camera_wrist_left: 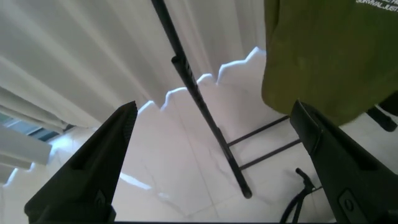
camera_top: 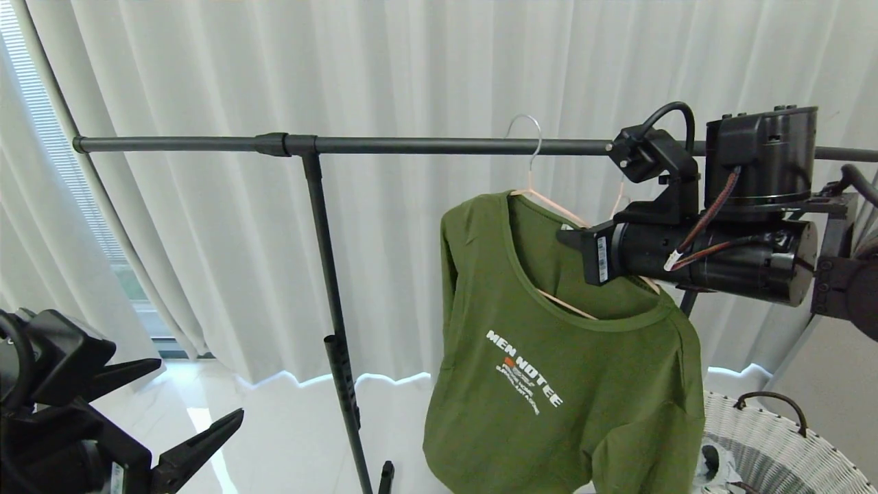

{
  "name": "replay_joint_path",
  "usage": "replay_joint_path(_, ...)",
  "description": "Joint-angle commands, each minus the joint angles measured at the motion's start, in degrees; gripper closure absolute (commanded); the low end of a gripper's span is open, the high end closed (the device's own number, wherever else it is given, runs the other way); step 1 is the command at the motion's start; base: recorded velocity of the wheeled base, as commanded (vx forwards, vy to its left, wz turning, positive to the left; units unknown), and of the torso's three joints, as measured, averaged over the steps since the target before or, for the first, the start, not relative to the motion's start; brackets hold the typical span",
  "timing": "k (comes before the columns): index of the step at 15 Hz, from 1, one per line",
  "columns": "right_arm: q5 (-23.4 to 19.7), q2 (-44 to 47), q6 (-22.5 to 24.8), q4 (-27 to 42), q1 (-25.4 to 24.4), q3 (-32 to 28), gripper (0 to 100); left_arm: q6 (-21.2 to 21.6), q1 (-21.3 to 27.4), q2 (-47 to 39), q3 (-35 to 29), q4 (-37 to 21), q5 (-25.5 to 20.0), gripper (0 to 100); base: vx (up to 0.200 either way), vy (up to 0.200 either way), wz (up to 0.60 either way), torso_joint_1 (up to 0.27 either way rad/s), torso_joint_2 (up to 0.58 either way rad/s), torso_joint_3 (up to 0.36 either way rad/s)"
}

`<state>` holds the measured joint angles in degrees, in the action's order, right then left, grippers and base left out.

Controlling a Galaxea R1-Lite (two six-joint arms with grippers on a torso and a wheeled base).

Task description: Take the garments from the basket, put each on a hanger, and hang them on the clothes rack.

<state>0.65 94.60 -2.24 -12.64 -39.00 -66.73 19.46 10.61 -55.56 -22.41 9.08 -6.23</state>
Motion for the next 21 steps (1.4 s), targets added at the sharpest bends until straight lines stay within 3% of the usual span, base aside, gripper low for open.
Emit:
replay_joint_path(1, 0.50, 0.59, -0.04, -0.10, 0.15, -0.33, 100, -0.03, 0.73, 0.02, -0.01, 0.06, -0.01, 0, 0.200, 0.000, 0.00, 0.002, 0.00, 0.002)
replay_joint_path(3, 1.38, 0.59, -0.04, -0.10, 0.59, -0.33, 100, -0.03, 1.35, 0.11, -0.01, 0.06, -0.01, 0, 0.200, 0.000, 0.00, 0.002, 0.00, 0.007)
replay_joint_path(8, 1.38, 1.11, -0.04, -0.19, 2.70, -0.86, 100, -0.03, 2.23, 0.28, 0.17, 0.06, -0.01, 0, 0.000, 0.000, 0.00, 0.000, 0.00, 0.000)
replay_joint_path(14, 1.55, 7.62, 0.13, -0.19, 5.25, -7.62, 100, -0.03, 2.23, 0.37, 0.17, 0.06, -0.01, 0, 0.000, 0.000, 0.00, 0.000, 0.00, 0.000)
replay_joint_path(21, 3.31, 11.31, 0.40, -0.01, 5.16, -8.24, 100, -0.03, 3.28, 1.34, 0.70, 0.06, -0.01, 0, 0.000, 0.000, 0.00, 0.000, 0.00, 0.000)
